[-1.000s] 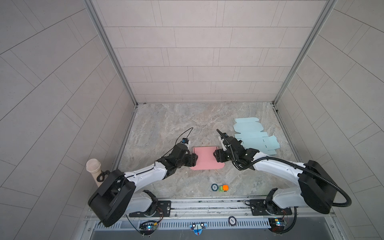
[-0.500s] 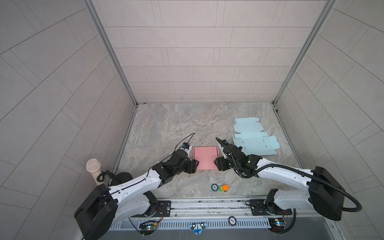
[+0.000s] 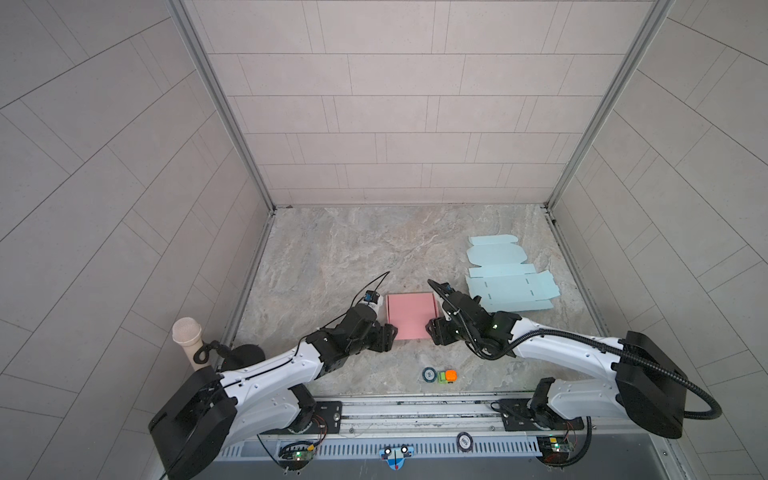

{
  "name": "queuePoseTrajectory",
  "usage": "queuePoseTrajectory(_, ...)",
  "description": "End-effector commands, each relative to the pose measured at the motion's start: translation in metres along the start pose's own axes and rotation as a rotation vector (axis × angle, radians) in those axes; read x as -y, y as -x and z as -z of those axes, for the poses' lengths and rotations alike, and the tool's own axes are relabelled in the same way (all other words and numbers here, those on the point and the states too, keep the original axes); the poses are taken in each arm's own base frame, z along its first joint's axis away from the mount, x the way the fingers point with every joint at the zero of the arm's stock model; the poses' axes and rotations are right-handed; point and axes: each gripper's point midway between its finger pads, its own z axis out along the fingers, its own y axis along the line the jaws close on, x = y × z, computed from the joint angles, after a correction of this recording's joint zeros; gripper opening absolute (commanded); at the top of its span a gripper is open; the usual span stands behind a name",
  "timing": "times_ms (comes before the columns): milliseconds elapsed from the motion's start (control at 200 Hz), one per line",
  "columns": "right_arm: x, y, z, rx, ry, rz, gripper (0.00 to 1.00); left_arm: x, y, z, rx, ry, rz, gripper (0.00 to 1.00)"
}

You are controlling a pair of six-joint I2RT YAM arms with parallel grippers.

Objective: Fold the paper box

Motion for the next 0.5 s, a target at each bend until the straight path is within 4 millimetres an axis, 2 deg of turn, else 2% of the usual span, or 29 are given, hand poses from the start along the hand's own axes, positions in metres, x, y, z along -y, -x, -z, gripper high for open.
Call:
queuePoseTrajectory(0,0.005,-0.007,-0.004,-0.013,-0.028,-0.012,0.68,0.002,-0.002,-0.002,0.006,-0.013,0.007,0.71)
queuePoseTrajectory(496,0.003,-0.019,-0.013,-0.041,-0.028,-0.014,0.68,0.002,-0.01,-0.005,-0.006,-0.02,0.022,0.7)
